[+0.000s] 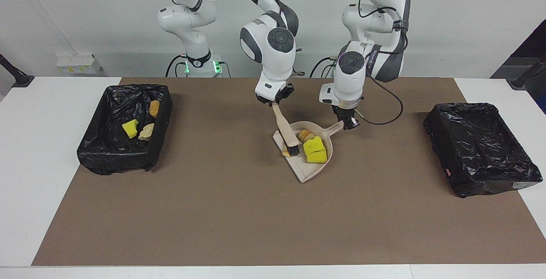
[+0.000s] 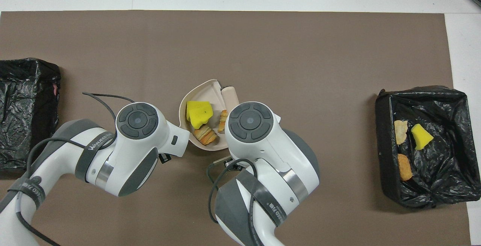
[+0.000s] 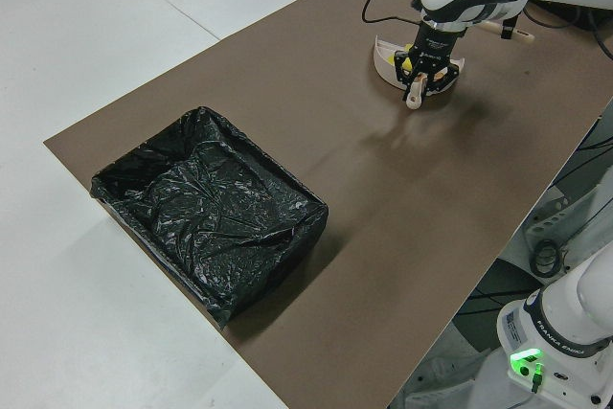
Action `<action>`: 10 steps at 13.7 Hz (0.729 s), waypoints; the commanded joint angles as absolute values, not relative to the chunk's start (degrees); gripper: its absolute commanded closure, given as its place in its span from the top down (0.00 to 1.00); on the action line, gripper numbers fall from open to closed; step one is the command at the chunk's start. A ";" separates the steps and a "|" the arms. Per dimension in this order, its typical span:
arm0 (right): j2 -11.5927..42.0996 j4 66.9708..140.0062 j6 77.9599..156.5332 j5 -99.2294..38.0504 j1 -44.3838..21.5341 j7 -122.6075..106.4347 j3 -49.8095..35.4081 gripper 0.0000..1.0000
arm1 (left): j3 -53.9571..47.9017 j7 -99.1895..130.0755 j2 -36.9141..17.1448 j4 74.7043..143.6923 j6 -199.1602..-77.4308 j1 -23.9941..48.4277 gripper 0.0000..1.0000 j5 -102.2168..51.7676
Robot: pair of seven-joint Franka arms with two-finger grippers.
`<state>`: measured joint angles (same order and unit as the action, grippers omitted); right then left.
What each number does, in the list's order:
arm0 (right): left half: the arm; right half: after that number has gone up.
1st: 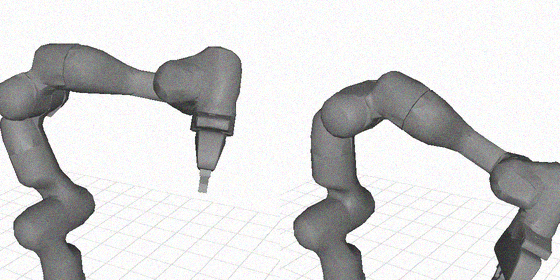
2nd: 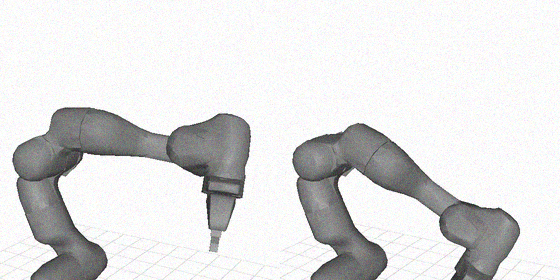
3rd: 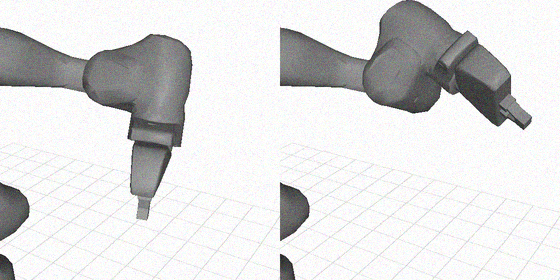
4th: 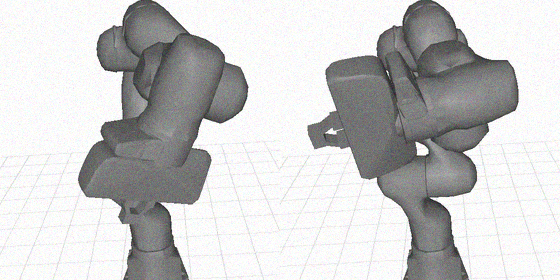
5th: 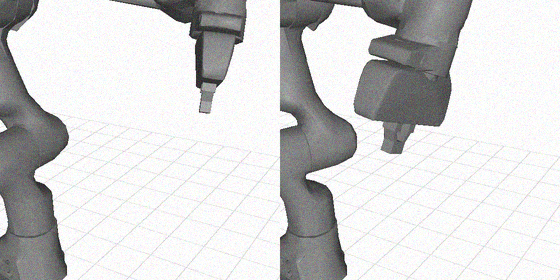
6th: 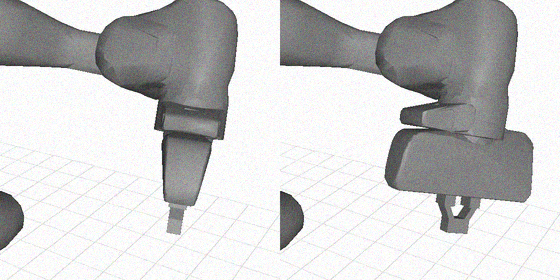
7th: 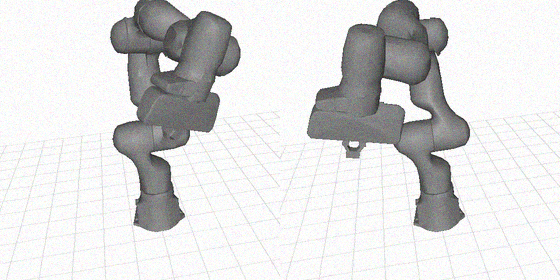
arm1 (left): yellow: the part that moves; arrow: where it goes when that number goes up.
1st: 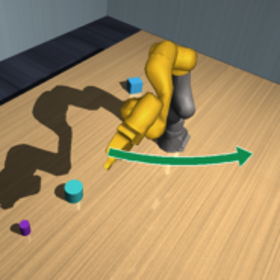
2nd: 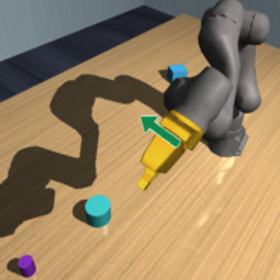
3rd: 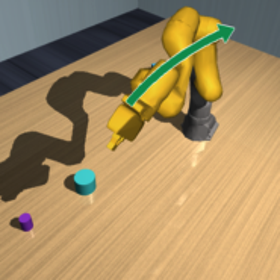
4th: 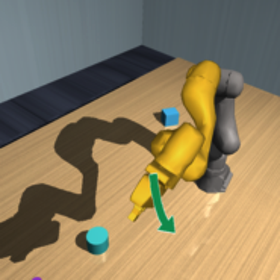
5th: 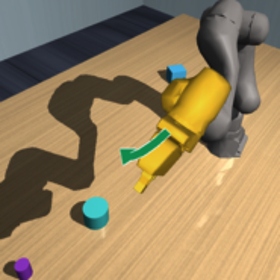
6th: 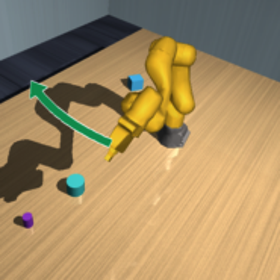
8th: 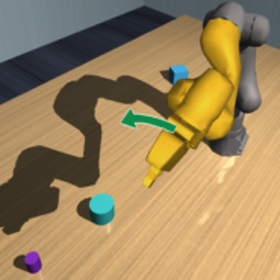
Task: Sweep and dump trash in bin
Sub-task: 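Carry the dustpan to the left bin while the right gripper withdraws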
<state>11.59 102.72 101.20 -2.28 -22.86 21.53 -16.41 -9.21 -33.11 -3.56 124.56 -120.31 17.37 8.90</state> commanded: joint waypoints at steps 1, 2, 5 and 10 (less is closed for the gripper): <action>7.92 103.45 96.61 -3.78 -21.54 20.92 -16.61 0.00 | -9.23 -33.57 -2.29 124.10 -120.94 14.34 0.00 8.26; 7.04 103.45 95.11 -3.69 -20.49 20.74 -16.61 0.00 | -9.14 -33.75 -1.85 123.93 -120.94 13.98 0.00 7.91; 5.80 103.71 89.84 -3.87 -19.78 21.79 -16.61 0.00 | -8.88 -37.86 -0.54 123.13 -119.45 10.47 0.00 7.65; 2.65 108.80 88.07 -8.52 -19.69 25.14 -16.52 0.00 | -8.61 -48.92 4.13 118.77 -112.36 2.66 0.00 6.77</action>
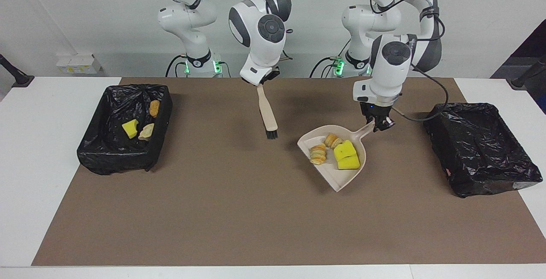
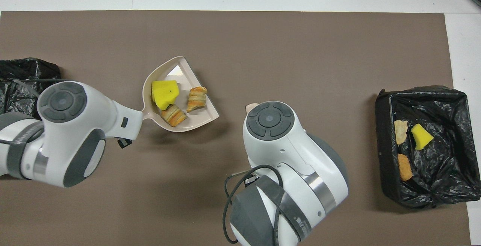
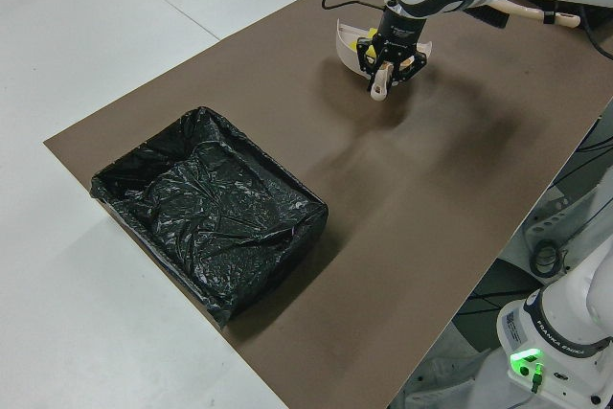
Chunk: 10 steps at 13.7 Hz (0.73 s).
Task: Sweep and dump trash in bin
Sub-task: 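Carry the dustpan to the left bin while the right gripper withdraws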
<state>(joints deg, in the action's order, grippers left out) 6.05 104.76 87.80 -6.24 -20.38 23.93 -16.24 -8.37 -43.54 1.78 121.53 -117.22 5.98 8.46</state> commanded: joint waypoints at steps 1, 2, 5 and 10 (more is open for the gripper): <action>1.77 110.03 88.15 -8.96 -19.77 25.22 -16.61 0.00 | -8.61 -52.09 3.87 116.65 -109.63 0.46 0.00 6.77; 0.97 111.17 88.15 -10.79 -20.12 25.40 -16.52 0.00 | -8.61 -55.69 3.69 115.24 -108.21 -2.17 0.00 6.77; 0.26 113.46 88.76 -12.57 -23.62 29.77 -16.70 0.00 | -8.44 -66.32 1.68 109.36 -103.38 -10.87 0.00 6.85; 1.84 116.45 95.52 -20.73 -29.43 39.87 -16.61 0.00 | -8.35 -79.71 -7.37 92.14 -94.85 -25.37 0.00 7.73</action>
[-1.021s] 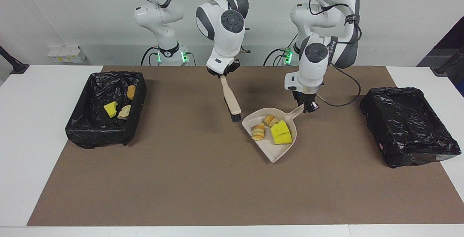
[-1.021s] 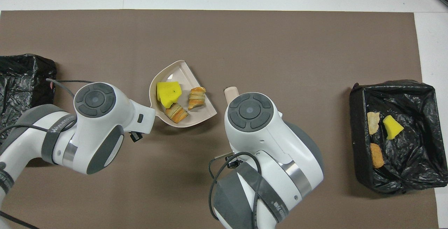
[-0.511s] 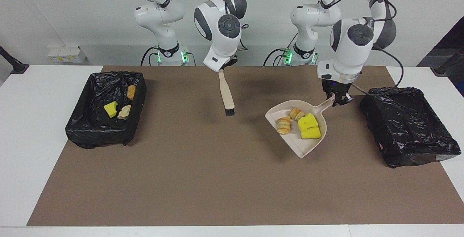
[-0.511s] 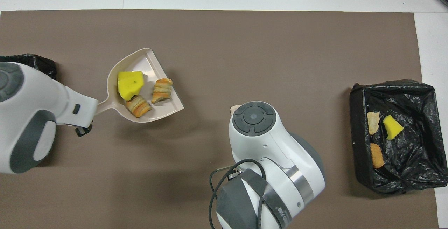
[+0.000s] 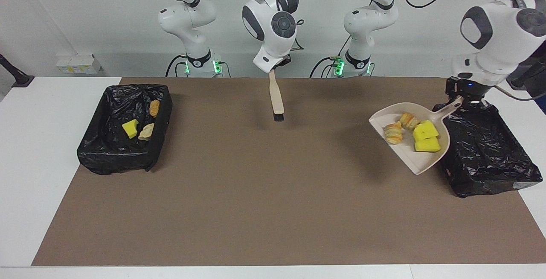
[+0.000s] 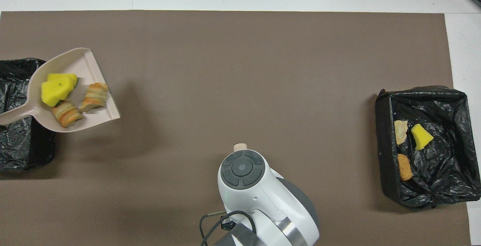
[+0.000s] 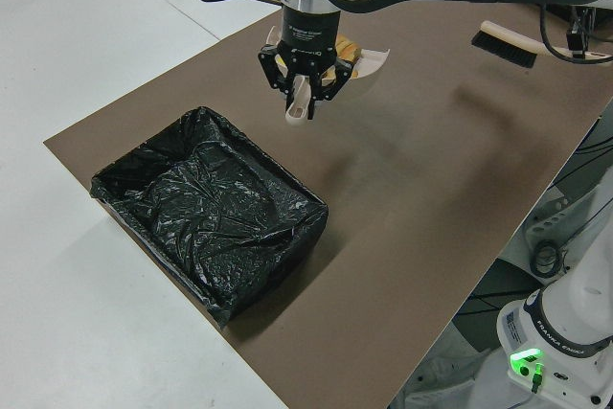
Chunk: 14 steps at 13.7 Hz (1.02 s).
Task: Sweep and dump trash in bin
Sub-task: 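Carry the dustpan to the left bin while the right gripper withdraws, then tip the dustpan over the left bin with the left gripper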
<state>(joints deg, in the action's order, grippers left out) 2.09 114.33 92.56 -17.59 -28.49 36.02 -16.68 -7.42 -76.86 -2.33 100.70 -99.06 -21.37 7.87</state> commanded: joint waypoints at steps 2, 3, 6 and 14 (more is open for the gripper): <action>3.86 117.85 99.56 -20.83 -33.56 44.90 -16.61 0.00 | -8.35 -82.16 -10.01 87.47 -91.86 -31.08 0.00 9.75; 4.13 119.17 102.28 -20.83 -34.62 45.09 -16.61 0.00 | -8.26 -84.44 -11.41 85.54 -90.54 -33.38 0.00 9.84; 7.02 119.79 105.90 -20.83 -36.56 46.41 -16.61 0.00 | -8.09 -88.32 -15.37 79.12 -88.86 -38.05 0.00 14.30; 10.81 119.44 110.83 -20.22 -37.88 45.88 -16.52 0.00 | -8.26 -93.52 -15.03 80.15 -93.94 -39.38 0.00 31.54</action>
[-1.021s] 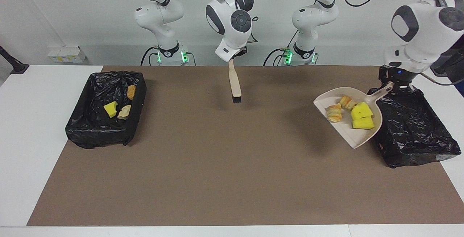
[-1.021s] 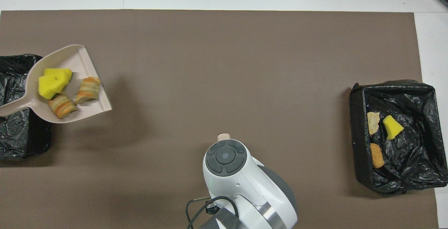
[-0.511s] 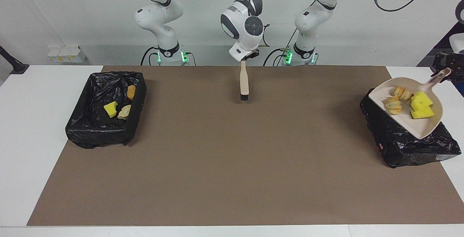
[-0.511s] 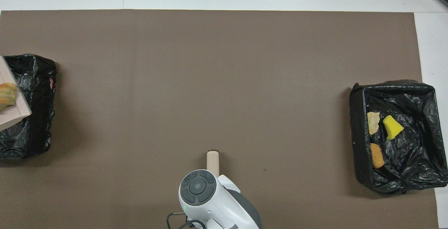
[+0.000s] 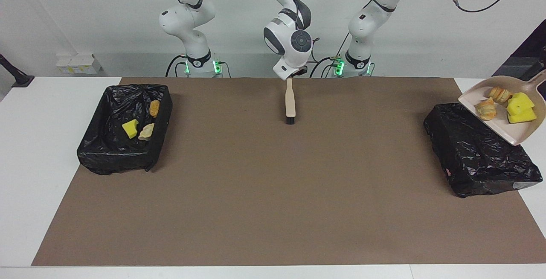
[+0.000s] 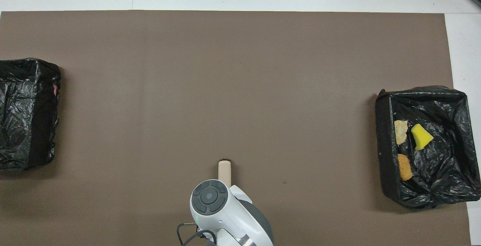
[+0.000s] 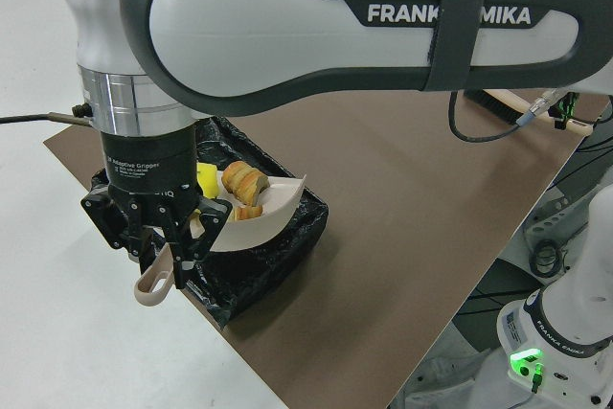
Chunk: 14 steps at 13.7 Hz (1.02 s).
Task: Sweep and dump trash in bin
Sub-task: 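Tip the dustpan over the left bin with the left gripper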
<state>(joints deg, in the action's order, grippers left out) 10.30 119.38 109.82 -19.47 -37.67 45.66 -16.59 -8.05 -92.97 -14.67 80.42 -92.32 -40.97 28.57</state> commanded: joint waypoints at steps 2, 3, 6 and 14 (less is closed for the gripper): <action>10.90 119.44 110.83 -20.13 -37.71 45.79 -16.52 0.00 | -8.35 -93.43 -13.46 84.09 -98.67 -37.45 0.00 37.67; 10.90 119.44 110.83 -20.13 -37.71 45.70 -16.52 0.00 | -8.26 -93.34 -12.49 86.63 -100.79 -36.92 0.00 40.05; 11.25 119.44 111.35 -20.13 -37.18 45.70 -16.52 0.13 | -8.26 -92.72 -12.04 89.30 -103.62 -35.16 0.00 45.43; 10.37 116.99 110.75 -16.35 -37.44 45.44 -16.26 1.00 | -8.26 -91.23 -12.39 88.60 -106.78 -30.41 0.00 55.80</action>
